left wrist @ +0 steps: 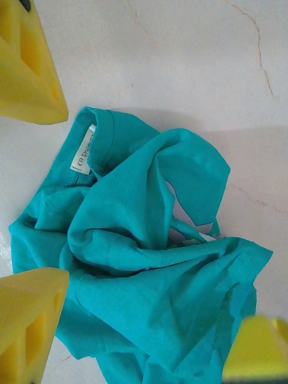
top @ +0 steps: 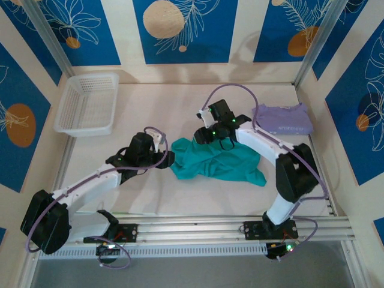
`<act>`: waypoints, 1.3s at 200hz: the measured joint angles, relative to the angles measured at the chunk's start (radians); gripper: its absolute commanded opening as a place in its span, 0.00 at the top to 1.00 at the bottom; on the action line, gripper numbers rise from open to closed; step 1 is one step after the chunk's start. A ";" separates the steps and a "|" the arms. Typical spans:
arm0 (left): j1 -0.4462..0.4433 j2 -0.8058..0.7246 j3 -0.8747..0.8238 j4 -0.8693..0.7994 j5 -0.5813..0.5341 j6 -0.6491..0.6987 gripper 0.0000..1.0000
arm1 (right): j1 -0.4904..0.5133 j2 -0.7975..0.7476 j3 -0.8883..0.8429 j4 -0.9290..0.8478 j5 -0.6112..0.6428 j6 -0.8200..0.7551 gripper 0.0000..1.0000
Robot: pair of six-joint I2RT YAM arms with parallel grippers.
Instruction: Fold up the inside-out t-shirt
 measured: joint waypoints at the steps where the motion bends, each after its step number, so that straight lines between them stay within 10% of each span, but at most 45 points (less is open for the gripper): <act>1: 0.000 0.000 0.000 0.000 0.000 0.000 0.36 | 0.000 0.003 0.002 0.000 -0.002 0.000 0.60; 50: 0.000 -0.012 -0.001 -0.006 0.003 0.002 0.35 | -0.001 0.140 0.056 0.014 -0.067 -0.002 0.94; 98: 0.000 -0.029 -0.010 -0.006 -0.006 0.002 0.35 | -0.046 0.129 0.066 -0.003 -0.075 0.021 0.98; 260: 0.143 0.433 0.153 0.180 0.097 -0.051 0.32 | -0.346 -0.022 -0.062 -0.087 0.072 0.092 0.39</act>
